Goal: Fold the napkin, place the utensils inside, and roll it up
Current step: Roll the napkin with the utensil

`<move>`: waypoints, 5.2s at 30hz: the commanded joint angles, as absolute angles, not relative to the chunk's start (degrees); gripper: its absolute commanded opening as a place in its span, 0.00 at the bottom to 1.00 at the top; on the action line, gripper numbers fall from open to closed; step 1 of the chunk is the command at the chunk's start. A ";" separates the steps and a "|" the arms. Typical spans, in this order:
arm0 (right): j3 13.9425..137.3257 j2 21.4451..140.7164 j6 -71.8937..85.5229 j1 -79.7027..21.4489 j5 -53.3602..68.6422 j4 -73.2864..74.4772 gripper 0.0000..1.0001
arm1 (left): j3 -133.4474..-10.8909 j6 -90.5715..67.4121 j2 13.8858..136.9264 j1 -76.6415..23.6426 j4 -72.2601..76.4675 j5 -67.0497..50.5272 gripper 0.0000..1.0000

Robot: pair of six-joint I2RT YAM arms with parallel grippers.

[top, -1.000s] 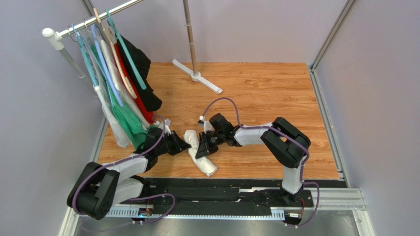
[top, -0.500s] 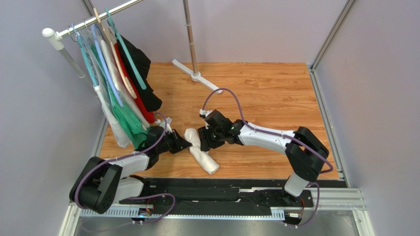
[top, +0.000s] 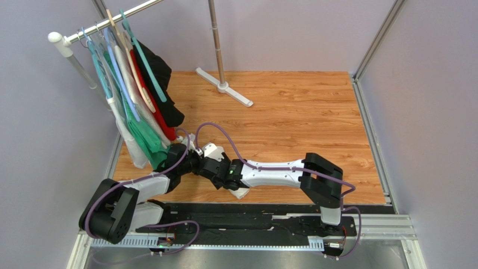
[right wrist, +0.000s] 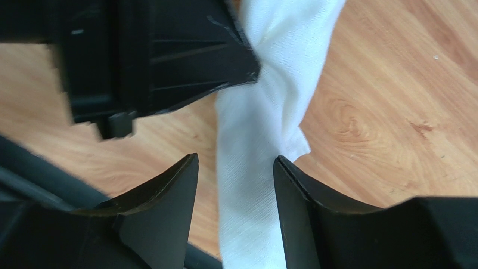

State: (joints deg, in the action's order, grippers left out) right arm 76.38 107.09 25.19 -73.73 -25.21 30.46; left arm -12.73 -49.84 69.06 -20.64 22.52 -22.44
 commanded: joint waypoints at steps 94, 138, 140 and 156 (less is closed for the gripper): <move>43.77 103.62 39.55 -37.44 20.66 -7.65 0.24 | -26.54 -54.67 104.59 -25.31 50.80 -24.08 0.44; 66.45 103.44 13.54 -64.69 -28.83 23.55 0.56 | -28.30 -57.74 102.48 -27.42 48.08 -25.23 0.04; 66.45 104.58 13.45 -64.86 -29.27 23.64 0.56 | -28.30 -57.66 102.39 -27.42 47.90 -25.49 0.04; 65.13 111.53 18.54 -64.86 -33.84 26.90 0.43 | -28.83 -56.69 101.43 -27.42 46.14 -26.10 0.04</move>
